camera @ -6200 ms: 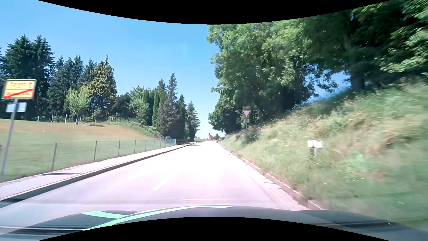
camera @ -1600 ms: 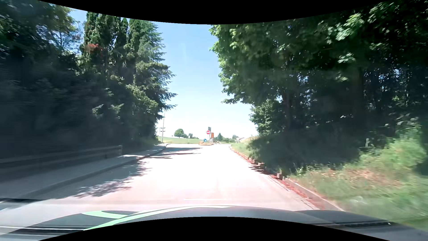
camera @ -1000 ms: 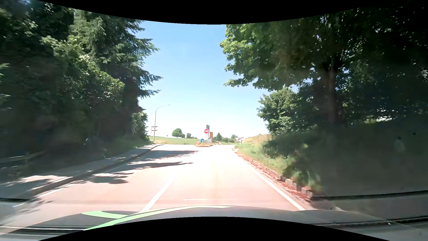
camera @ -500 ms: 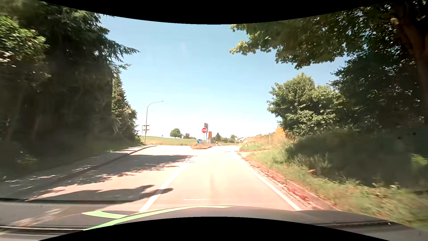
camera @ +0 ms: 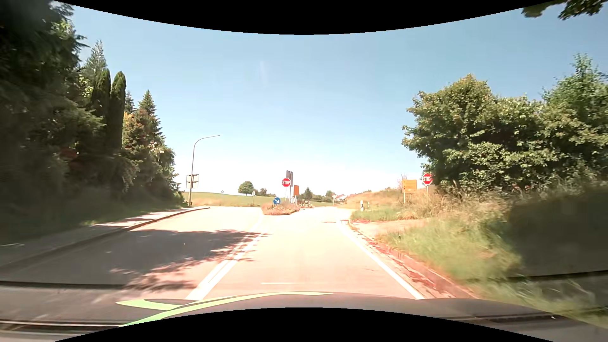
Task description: Follow the waypoints while adhering to traffic rules and regulations
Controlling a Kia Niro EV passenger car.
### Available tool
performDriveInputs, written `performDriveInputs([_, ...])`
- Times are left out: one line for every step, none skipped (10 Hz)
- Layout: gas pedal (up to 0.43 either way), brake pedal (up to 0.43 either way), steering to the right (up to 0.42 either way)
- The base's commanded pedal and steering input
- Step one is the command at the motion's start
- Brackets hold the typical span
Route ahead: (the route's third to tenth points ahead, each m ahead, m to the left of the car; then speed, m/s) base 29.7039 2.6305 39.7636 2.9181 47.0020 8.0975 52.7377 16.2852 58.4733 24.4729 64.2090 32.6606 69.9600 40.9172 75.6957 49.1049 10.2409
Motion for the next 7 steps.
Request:
performDriveInputs([0.0, 0.0, 0.014])
performDriveInputs([0.0, 0.0, 0.014])
performDriveInputs([0.0, 0.0, 0.015])
performDriveInputs([0.0, 0.0, 0.017])
performDriveInputs([0.0, 0.0, 0.017])
performDriveInputs([0.0, 0.012, 0.017])
performDriveInputs([0.0, 0.018, 0.017])
